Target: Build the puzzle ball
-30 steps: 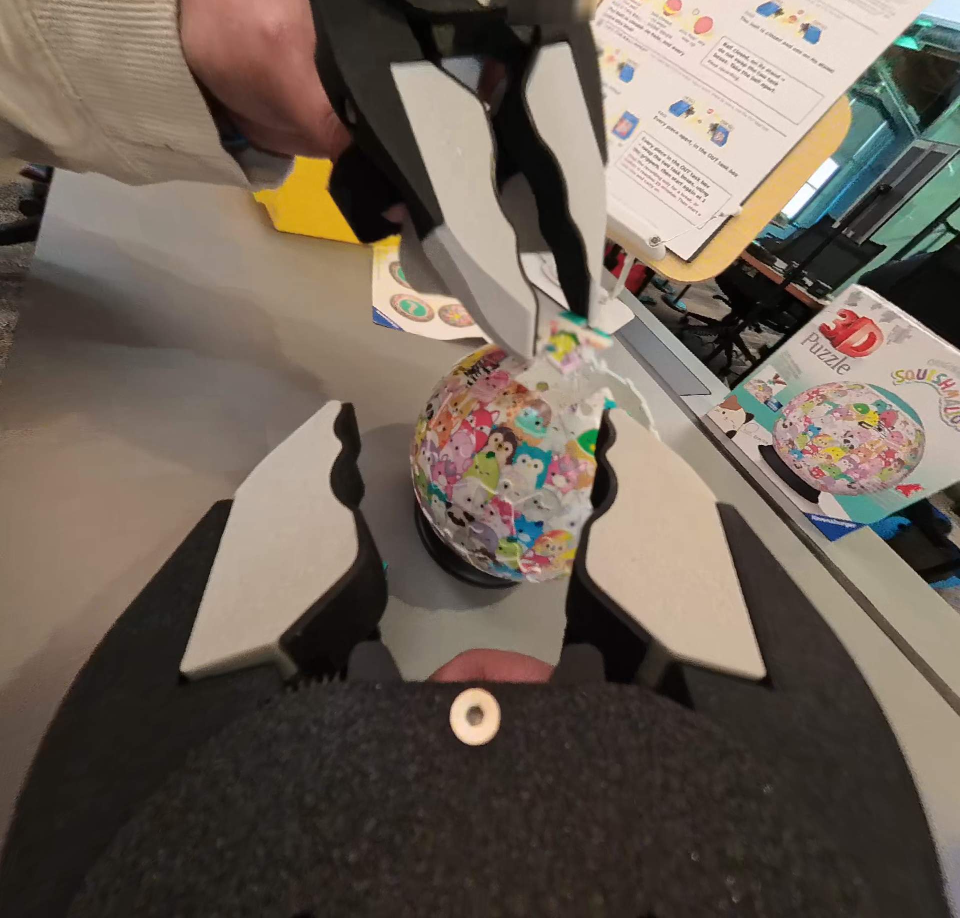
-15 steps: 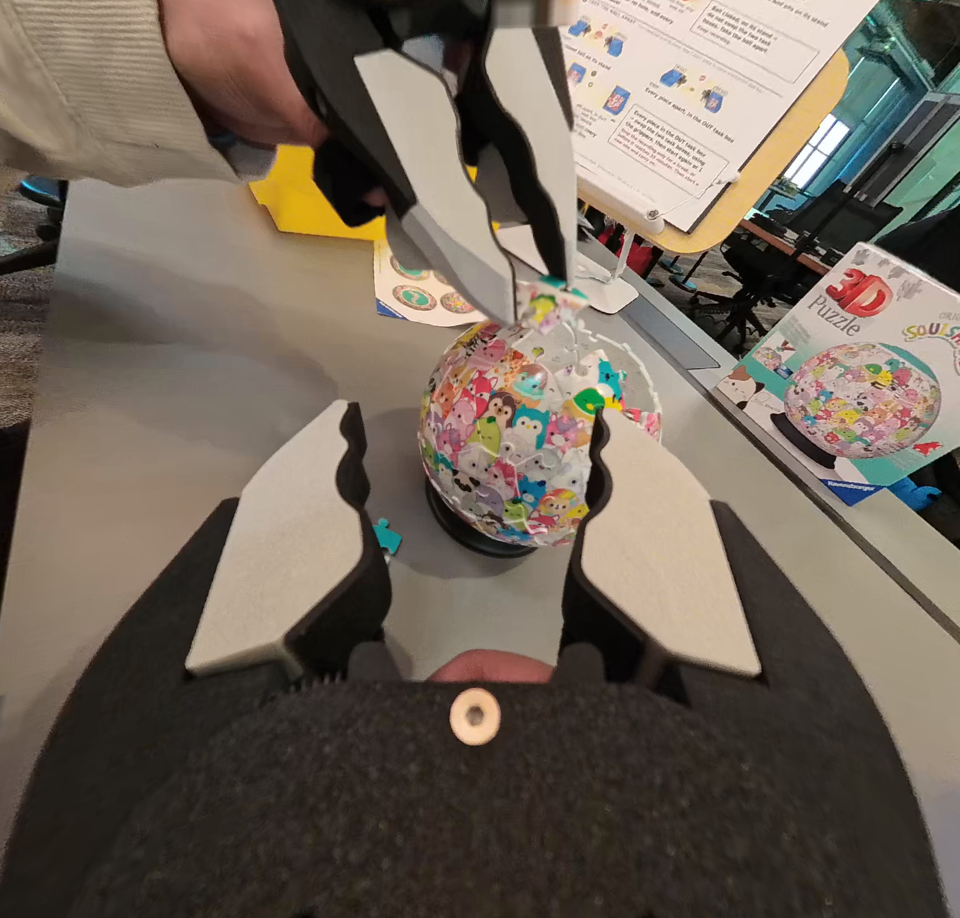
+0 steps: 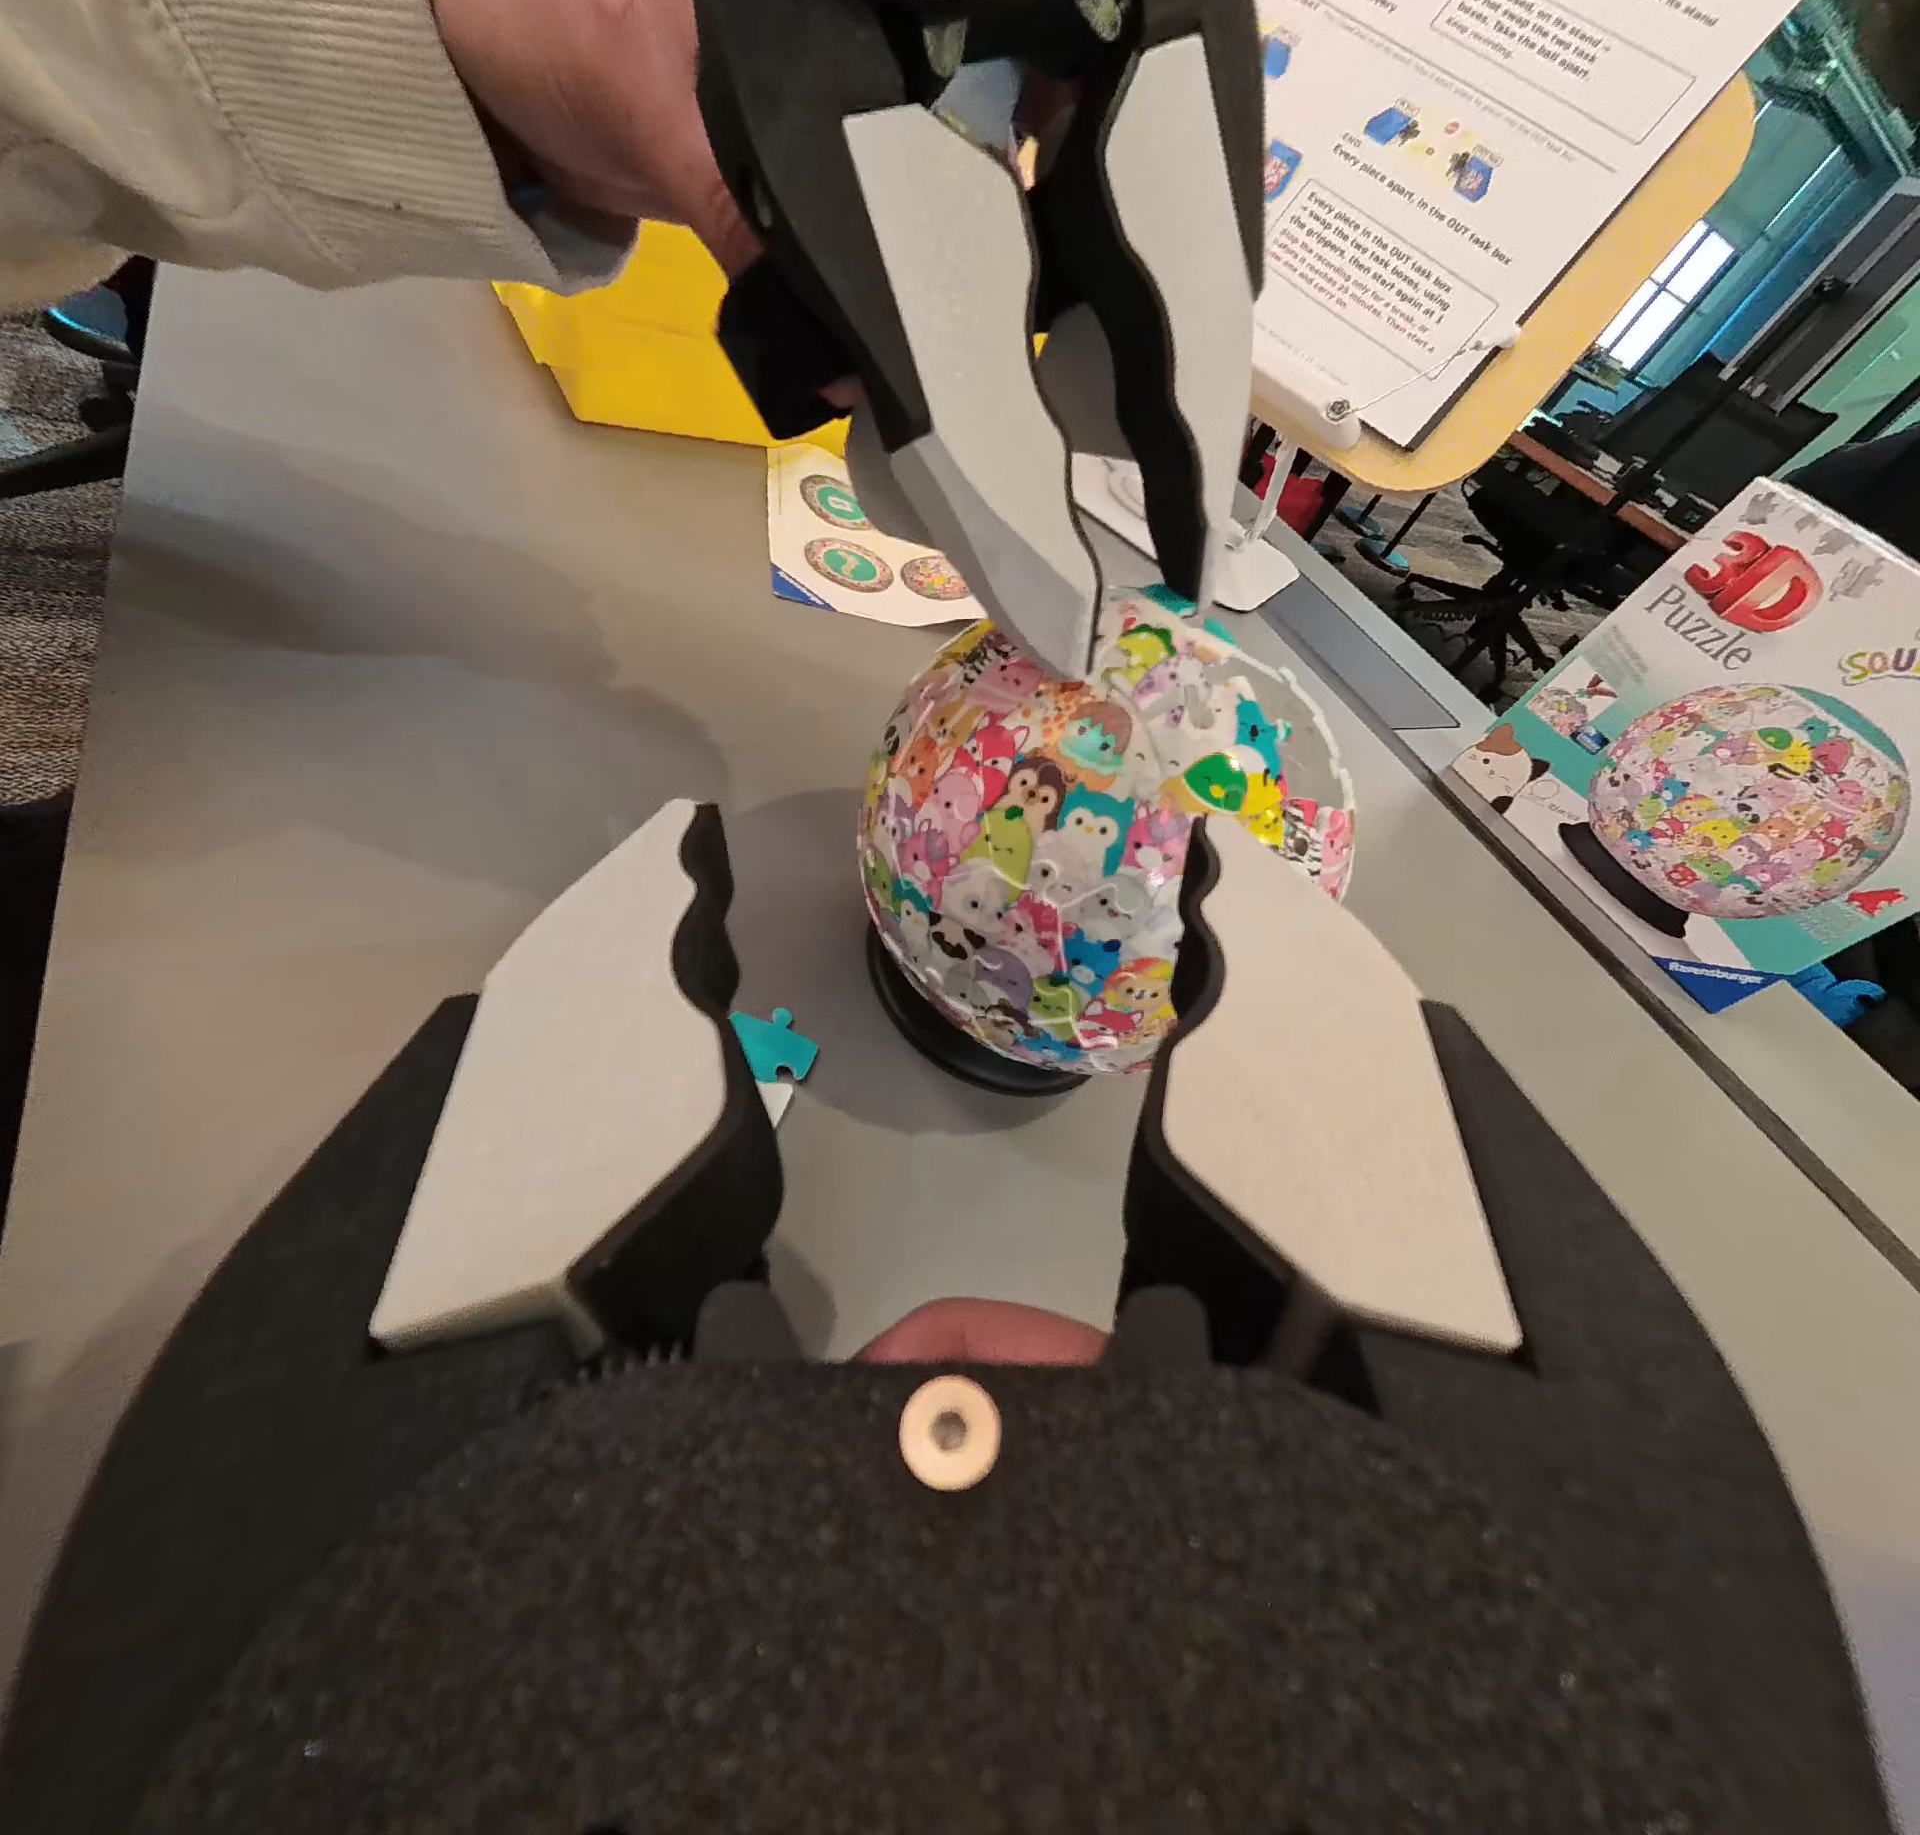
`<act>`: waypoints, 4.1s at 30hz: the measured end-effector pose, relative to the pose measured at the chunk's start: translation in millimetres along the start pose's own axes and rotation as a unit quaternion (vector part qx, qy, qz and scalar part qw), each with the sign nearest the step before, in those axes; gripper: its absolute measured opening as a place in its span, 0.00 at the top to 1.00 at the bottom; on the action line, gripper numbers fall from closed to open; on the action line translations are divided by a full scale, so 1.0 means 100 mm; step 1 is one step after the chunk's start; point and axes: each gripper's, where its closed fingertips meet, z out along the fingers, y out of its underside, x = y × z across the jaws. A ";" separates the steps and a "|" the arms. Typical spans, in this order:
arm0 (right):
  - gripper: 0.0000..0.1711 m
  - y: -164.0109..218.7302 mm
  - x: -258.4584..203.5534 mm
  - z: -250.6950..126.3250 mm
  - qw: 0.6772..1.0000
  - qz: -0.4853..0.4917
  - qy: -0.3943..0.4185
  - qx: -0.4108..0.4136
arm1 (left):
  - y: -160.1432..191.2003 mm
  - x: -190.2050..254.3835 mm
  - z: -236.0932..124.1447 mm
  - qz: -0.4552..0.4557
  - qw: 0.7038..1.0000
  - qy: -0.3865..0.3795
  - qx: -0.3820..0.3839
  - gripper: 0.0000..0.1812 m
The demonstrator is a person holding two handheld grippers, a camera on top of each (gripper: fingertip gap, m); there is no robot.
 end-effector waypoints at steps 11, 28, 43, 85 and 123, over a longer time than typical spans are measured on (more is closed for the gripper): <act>0.52 -0.01 -0.04 0.02 1.000 -0.004 -0.005 -0.001 | 0.00 -0.01 0.01 0.012 1.000 0.016 -0.016 0.84; 0.50 -0.13 -0.02 0.28 0.998 -0.056 -0.006 -0.023 | 0.00 0.01 0.03 0.040 0.997 0.054 -0.038 0.84; 0.47 -0.10 0.01 0.31 0.999 -0.035 -0.005 -0.018 | 0.01 0.01 0.02 0.043 0.996 0.058 -0.048 0.84; 0.53 0.18 0.29 -0.09 0.998 0.061 0.007 -0.012 | -0.08 0.03 -0.10 0.011 0.999 0.033 -0.020 0.84; 0.62 0.30 0.29 -0.17 0.997 0.059 0.001 -0.041 | -0.01 -0.01 -0.08 -0.349 0.910 -0.218 0.045 0.84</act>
